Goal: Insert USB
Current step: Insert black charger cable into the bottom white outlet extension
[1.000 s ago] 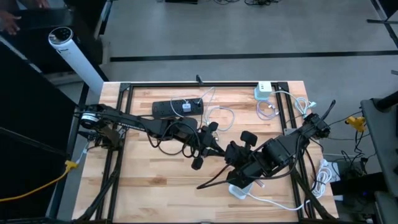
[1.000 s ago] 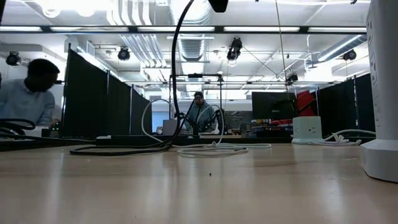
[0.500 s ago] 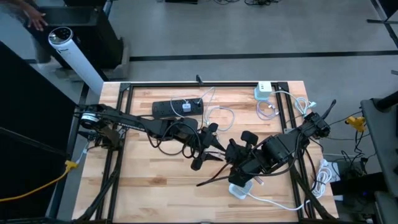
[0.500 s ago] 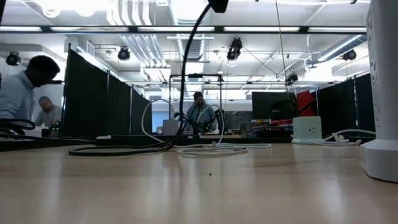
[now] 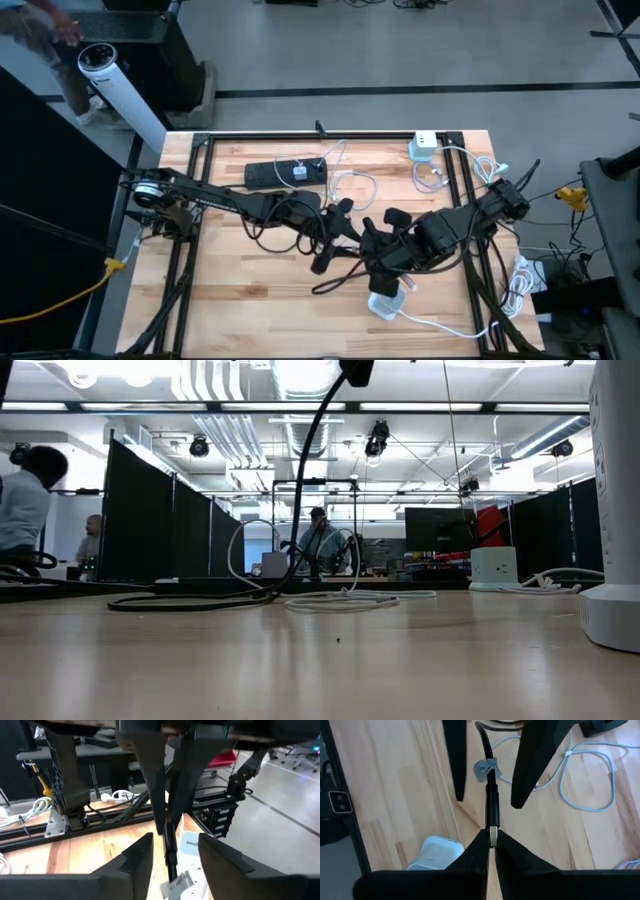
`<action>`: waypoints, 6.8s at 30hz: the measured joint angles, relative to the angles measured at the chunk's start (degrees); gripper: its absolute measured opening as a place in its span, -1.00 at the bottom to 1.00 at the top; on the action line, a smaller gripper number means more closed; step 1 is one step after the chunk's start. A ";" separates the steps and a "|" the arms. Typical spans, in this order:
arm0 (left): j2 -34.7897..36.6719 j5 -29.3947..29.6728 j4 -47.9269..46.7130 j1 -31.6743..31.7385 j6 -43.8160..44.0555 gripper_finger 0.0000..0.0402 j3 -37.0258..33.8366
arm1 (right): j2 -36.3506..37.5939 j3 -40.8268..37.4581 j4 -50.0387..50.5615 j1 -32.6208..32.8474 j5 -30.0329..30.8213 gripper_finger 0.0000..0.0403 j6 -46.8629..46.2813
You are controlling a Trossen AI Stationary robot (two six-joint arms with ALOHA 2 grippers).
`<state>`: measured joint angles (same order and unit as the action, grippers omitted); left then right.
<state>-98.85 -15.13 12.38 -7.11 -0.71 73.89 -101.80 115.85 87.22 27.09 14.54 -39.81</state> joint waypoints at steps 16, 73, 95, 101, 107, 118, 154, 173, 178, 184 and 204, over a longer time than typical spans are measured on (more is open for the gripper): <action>-0.79 2.54 1.86 -0.04 3.30 -0.74 0.00 | -0.07 -0.02 -0.04 -0.70 0.46 -0.98 -0.02; -8.11 4.10 -9.78 -2.79 -6.13 -0.90 -1.14 | 1.07 -6.96 2.17 13.62 3.75 -0.04 -32.27; -25.14 -0.48 2.16 -4.46 -16.51 -0.90 1.56 | -4.84 -29.28 -16.44 24.04 -5.47 -0.17 -50.20; -29.33 -1.03 -0.60 -4.44 -16.48 -0.90 7.31 | -5.03 -32.55 -22.19 23.88 -8.83 -0.20 -47.29; -32.90 -2.45 -6.63 -4.50 -17.27 -0.90 12.85 | -5.03 -34.40 -23.49 23.71 -12.75 -0.57 -46.39; -33.25 -2.40 -6.87 -4.52 -15.33 -0.90 13.44 | -4.96 -36.02 -26.27 22.80 -11.14 -0.95 -44.25; -33.46 -1.93 11.95 -4.60 -10.24 -0.90 5.16 | -5.14 -36.15 -28.27 22.00 -10.11 -1.00 -43.57; -34.96 -0.90 17.03 -5.49 -11.46 -0.90 5.16 | -5.05 -36.13 -29.25 19.03 -10.12 -1.00 -37.92; -37.60 -2.02 20.89 -5.82 -6.72 -0.90 5.73 | -5.03 -36.11 -29.43 19.02 -9.93 -1.00 -39.86; -37.75 -2.19 22.18 -5.90 -5.15 -0.90 5.88 | -5.07 -36.89 -30.48 20.66 -9.39 -1.00 -42.95; -37.75 -2.41 22.41 -5.86 -2.18 -0.90 5.97 | -5.54 -45.30 -38.83 28.25 6.28 -1.00 -62.38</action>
<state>-136.59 -17.54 34.79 -12.97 -2.89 79.85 -107.33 70.55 48.39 55.34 20.83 -102.19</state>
